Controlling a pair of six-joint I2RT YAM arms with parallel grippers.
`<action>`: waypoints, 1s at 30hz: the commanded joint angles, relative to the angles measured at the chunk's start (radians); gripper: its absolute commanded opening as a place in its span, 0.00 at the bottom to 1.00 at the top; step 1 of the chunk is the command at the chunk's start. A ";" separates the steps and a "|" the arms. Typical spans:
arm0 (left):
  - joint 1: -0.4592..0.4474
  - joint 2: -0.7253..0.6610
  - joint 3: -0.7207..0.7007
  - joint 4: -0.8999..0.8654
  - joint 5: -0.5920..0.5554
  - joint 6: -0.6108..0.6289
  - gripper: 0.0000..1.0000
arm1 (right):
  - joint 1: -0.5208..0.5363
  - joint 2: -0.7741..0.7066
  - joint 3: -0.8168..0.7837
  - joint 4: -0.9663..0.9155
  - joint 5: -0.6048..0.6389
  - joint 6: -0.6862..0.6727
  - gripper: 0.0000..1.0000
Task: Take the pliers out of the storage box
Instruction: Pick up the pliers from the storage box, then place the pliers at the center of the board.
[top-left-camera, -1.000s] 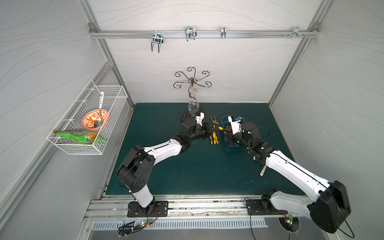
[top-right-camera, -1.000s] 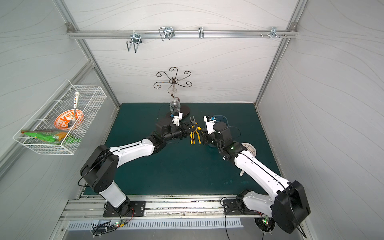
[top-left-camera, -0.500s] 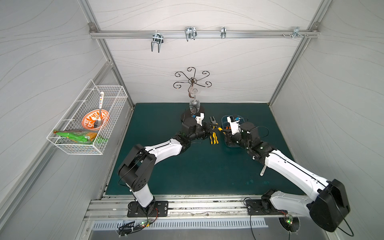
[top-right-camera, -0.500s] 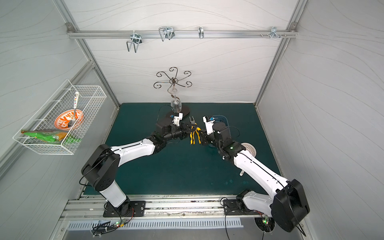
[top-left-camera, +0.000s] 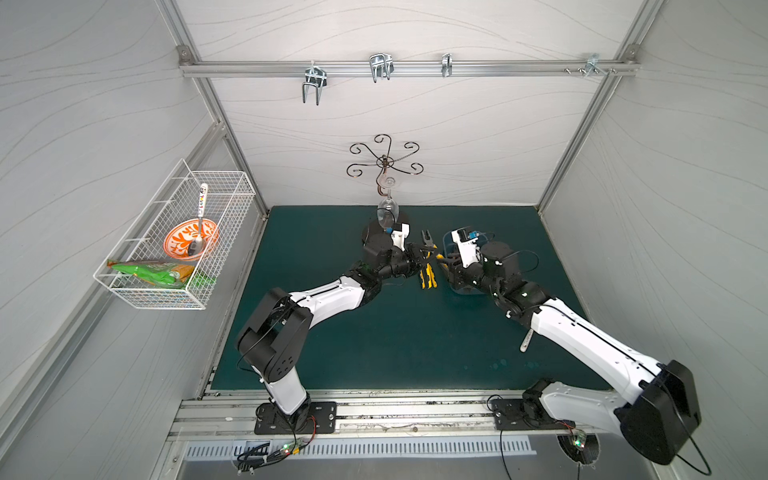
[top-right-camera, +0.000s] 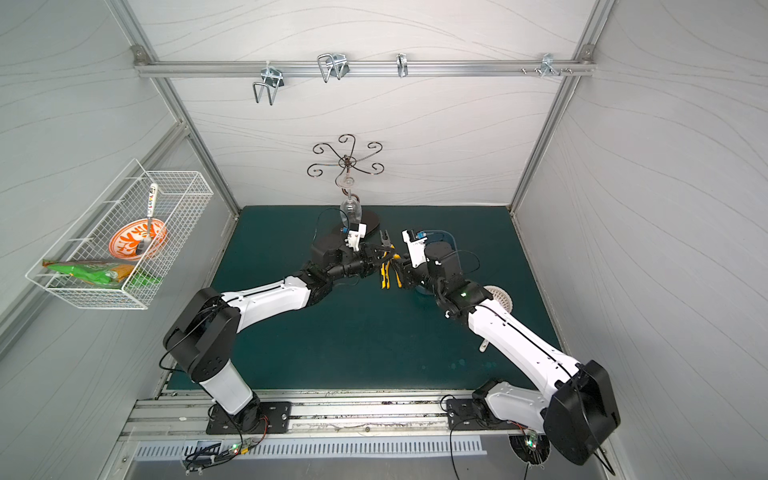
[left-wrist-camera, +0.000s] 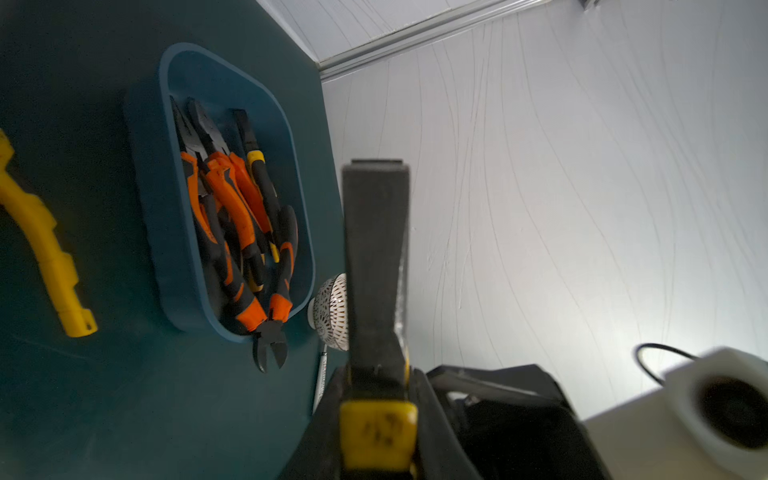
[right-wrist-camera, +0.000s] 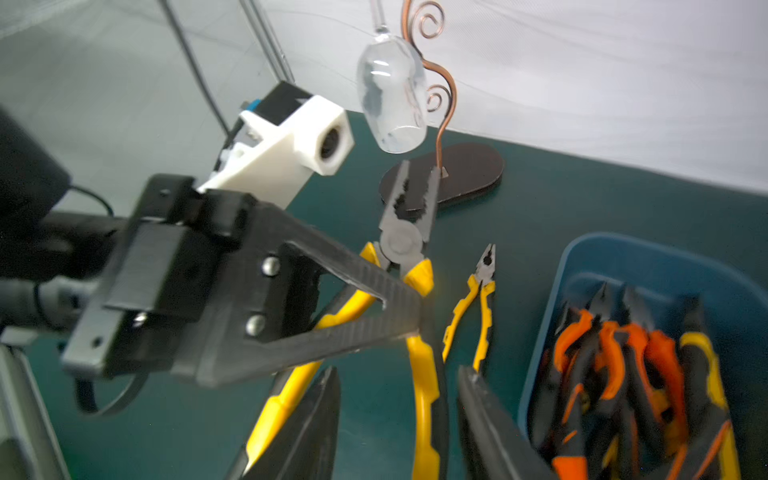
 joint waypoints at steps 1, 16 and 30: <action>0.030 -0.057 -0.010 -0.015 0.034 0.151 0.00 | 0.007 -0.046 0.023 -0.011 -0.019 -0.033 0.60; 0.141 -0.039 0.165 -0.789 -0.111 0.588 0.00 | 0.019 -0.048 -0.004 -0.115 -0.226 -0.131 0.99; 0.145 0.362 0.533 -0.877 -0.095 0.531 0.00 | 0.026 -0.022 -0.026 -0.119 -0.217 -0.128 0.99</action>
